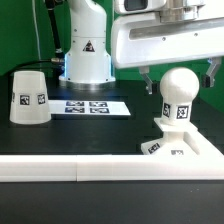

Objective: Assemble lamp

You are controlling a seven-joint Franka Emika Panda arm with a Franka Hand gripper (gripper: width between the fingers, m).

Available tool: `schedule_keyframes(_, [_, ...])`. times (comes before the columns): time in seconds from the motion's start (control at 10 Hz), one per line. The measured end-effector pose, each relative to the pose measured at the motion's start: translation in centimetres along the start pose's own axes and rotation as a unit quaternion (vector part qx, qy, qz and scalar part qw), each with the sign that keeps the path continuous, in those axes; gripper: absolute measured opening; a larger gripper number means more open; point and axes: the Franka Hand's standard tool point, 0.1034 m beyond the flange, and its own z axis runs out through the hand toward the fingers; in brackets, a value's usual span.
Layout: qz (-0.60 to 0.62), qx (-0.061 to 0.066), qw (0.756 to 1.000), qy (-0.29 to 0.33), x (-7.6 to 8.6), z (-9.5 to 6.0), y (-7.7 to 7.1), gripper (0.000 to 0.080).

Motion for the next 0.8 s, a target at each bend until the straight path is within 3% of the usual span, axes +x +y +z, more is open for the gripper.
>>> schedule_keyframes(0.2, [-0.067,0.0,0.998,0.0,0.01,-0.01,0.08,0.0699])
schedule_keyframes(0.3, [-0.124,-0.008,0.992,0.0,0.05,-0.05,0.14,0.0699])
schedule_keyframes(0.4, [-0.2,-0.02,0.98,0.001,0.2,-0.12,0.09,0.0699])
schedule_keyframes(0.8, [-0.397,-0.039,0.917,-0.01,0.04,0.16,-0.82,0.0699])
